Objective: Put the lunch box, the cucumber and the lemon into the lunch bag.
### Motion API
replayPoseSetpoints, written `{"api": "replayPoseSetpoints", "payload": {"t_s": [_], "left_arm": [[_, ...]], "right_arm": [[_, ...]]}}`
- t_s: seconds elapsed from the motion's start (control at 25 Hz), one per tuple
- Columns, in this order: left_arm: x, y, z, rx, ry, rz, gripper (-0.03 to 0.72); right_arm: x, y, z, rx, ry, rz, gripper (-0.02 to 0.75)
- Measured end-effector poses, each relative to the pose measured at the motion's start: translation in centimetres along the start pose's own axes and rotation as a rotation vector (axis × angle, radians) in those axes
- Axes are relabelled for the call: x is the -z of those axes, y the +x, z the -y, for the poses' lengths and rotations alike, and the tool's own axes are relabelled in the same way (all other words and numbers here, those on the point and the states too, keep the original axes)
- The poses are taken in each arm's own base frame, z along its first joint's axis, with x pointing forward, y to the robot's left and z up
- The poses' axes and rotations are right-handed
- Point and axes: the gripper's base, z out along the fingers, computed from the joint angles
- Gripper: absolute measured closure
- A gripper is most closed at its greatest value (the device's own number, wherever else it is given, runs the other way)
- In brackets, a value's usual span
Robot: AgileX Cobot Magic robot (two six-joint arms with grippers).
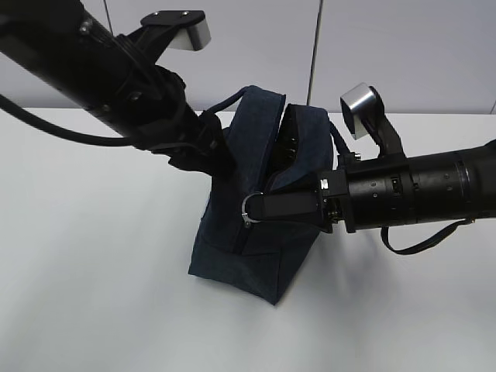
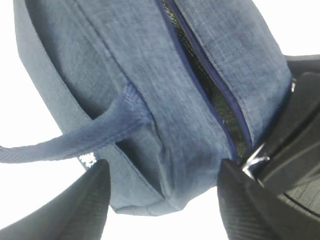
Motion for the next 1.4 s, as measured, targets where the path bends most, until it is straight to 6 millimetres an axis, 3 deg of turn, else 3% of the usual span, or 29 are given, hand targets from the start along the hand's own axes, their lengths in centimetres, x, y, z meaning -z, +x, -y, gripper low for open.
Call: {"api": "replayPoseSetpoints", "payload": {"t_s": [0.28, 0.64, 0.8, 1.4], "left_arm": [[1.1, 0.8, 0.3, -0.032, -0.013, -0.020, 0.221], [2.1, 5.0, 0.4, -0.013, -0.044, -0.001, 0.221], [1.8, 5.9, 0.4, -0.005, -0.043, 0.004, 0.221], [1.7, 5.1, 0.7, -0.027, -0.003, 0.101, 0.228]], "right_arm": [[0.0, 0.0, 0.0, -0.002, 0.000, 0.005, 0.738], [0.0, -0.4, 0.0, -0.022, -0.004, 0.043, 0.738], [0.0, -0.4, 0.0, -0.023, -0.004, 0.046, 0.738], [-0.1, -3.0, -0.8, 0.028, -0.026, 0.084, 0.738]]}}
